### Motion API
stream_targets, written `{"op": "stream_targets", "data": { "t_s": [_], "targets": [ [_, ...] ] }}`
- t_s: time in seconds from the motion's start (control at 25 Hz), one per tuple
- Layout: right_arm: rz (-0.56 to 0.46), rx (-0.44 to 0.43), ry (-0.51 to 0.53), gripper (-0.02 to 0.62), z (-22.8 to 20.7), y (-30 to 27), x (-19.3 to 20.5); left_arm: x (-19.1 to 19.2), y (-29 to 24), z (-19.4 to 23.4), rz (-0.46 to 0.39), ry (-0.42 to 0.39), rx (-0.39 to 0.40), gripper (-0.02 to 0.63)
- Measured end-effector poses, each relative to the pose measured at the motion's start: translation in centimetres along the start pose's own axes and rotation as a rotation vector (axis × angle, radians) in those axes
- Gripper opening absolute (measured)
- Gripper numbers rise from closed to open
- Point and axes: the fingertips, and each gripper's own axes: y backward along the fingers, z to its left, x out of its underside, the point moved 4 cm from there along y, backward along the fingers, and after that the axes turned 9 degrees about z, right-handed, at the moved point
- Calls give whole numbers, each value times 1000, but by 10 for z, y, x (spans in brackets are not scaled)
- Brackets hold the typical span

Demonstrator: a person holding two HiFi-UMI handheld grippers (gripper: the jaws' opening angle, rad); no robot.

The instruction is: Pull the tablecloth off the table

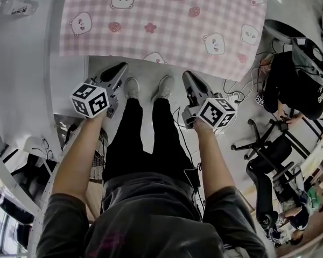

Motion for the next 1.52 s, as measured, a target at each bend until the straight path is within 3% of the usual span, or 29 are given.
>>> {"op": "stream_targets", "data": {
  "t_s": [0.36,0.56,0.8,0.96,1.16,1.32,1.52],
  "targets": [
    [-32,-48,-109,57,-28,-12,18,15,-11,31,-27,99,15,95],
    [-59,-69,-165,127,-41,-13,18,16,-18,39,-40,142,71,146],
    [-95,-114,-189,152,-45,-15,10,7,-21,47,-86,201,117,190],
    [-112,-102,-225,152,-51,-17,7,3,-23,51,-91,207,130,193],
    [-135,-153,-207,152,-42,-22,-4,-6,-26,49,-107,209,167,190],
    [-141,-123,-234,152,-49,-23,-4,-11,-29,51,-123,223,179,150],
    [-159,-165,-231,147,-43,-21,-7,-11,-29,47,-98,232,195,87]
  ]
}}
